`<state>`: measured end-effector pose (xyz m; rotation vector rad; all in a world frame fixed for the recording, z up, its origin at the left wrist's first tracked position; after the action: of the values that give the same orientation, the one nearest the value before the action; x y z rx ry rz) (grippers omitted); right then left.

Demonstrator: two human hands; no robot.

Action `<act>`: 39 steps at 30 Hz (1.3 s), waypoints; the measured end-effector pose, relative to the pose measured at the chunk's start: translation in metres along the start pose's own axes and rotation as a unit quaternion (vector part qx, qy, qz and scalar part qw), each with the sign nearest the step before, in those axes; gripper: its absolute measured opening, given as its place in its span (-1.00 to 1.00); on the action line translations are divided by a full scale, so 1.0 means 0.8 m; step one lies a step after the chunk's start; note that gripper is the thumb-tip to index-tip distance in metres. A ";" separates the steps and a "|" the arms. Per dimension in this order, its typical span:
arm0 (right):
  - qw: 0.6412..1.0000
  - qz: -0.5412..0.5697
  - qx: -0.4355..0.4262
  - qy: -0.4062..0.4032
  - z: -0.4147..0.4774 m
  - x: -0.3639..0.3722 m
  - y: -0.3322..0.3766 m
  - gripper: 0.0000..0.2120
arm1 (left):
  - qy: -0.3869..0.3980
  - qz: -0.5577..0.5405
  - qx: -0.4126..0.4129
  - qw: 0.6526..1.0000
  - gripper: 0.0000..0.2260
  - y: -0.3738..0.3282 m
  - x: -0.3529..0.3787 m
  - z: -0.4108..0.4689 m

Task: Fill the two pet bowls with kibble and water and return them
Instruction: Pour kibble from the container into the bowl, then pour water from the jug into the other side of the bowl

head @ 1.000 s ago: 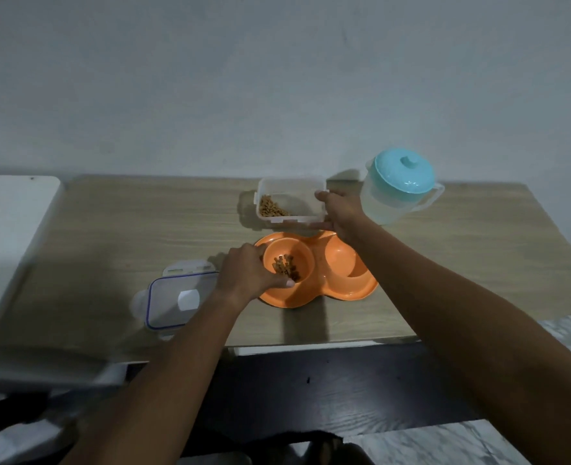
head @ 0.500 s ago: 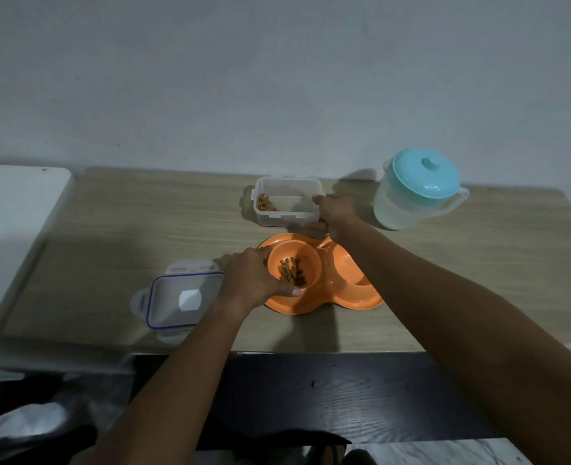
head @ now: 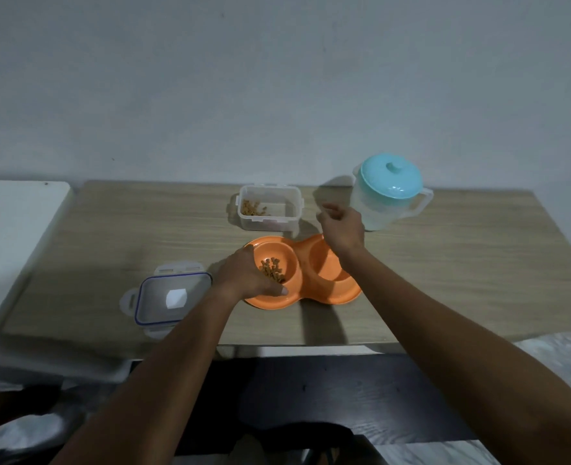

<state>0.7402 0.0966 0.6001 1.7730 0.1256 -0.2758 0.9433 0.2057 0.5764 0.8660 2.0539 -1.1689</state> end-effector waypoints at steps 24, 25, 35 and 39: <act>0.996 0.054 0.071 0.000 0.080 -0.201 0.000 -0.43 | -0.058 0.069 -0.105 0.990 0.17 -0.081 0.061 -0.007; 0.992 0.094 0.089 0.012 0.078 -0.197 -0.006 -0.41 | -0.060 0.070 -0.107 0.990 0.17 -0.081 0.061 -0.006; 0.977 0.194 0.083 -0.039 0.050 -0.225 -0.016 -0.78 | -0.067 0.066 -0.114 0.989 0.15 -0.079 0.062 -0.006; 0.985 0.165 0.051 -0.030 0.035 -0.246 -0.002 -0.64 | -0.062 0.064 -0.121 0.989 0.14 -0.081 0.061 -0.009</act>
<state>0.5464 0.0823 0.6429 1.8523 -0.2273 -0.0961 0.8619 0.1977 0.5731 0.7741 1.9584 -0.8622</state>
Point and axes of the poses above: each hand's wrist, its own z-axis towards the middle knuckle, its own x-axis out of the palm, y = z × x, the point moved 8 cm from there along z, towards the middle knuckle, and after that the axes turned 6 degrees about z, right-handed, at the moved point
